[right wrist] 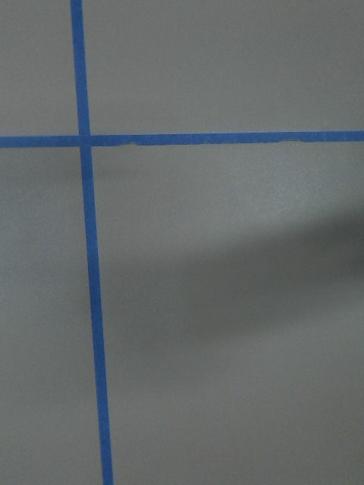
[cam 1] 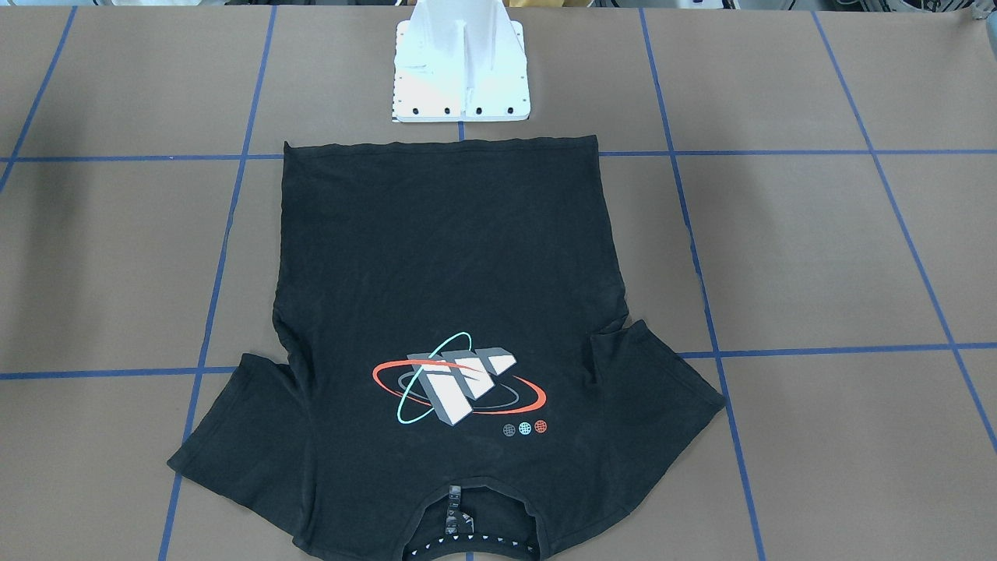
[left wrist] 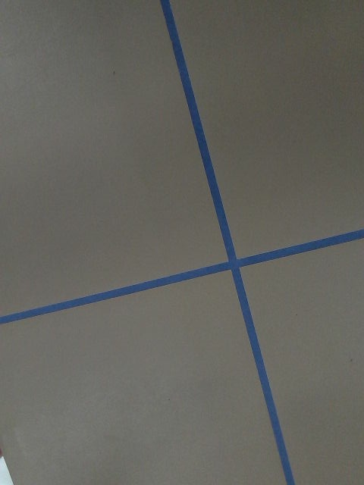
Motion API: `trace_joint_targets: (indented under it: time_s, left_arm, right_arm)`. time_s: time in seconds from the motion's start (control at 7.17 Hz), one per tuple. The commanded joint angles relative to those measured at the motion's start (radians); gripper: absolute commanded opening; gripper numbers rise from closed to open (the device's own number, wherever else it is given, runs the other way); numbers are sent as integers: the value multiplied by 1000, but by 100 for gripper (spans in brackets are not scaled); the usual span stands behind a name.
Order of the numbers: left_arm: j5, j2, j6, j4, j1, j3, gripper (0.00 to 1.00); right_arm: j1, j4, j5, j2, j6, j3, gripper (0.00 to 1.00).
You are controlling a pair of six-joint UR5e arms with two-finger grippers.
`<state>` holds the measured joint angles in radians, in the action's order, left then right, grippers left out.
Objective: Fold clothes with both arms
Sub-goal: 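Move the right gripper toward the black t-shirt's sleeve farthest from the robot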
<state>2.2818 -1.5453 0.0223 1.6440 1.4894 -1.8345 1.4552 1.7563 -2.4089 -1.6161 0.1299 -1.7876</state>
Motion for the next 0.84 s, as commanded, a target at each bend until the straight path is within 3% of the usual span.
trace_joint_targets:
  time_s: [0.0,0.42,0.7]
  left_arm:
    - [21,1,7,-19,0,-41,100]
    - [21,2,8,-23,2,-52,100]
    - [22,37,7,-7,-1,-67,100]
  right_arm:
    - [2,-12,1,-7,-3,11,100]
    - [-1,-30,-3,-4,4,-1,100]
    - [-4,-151,-16,-2,28,29,100]
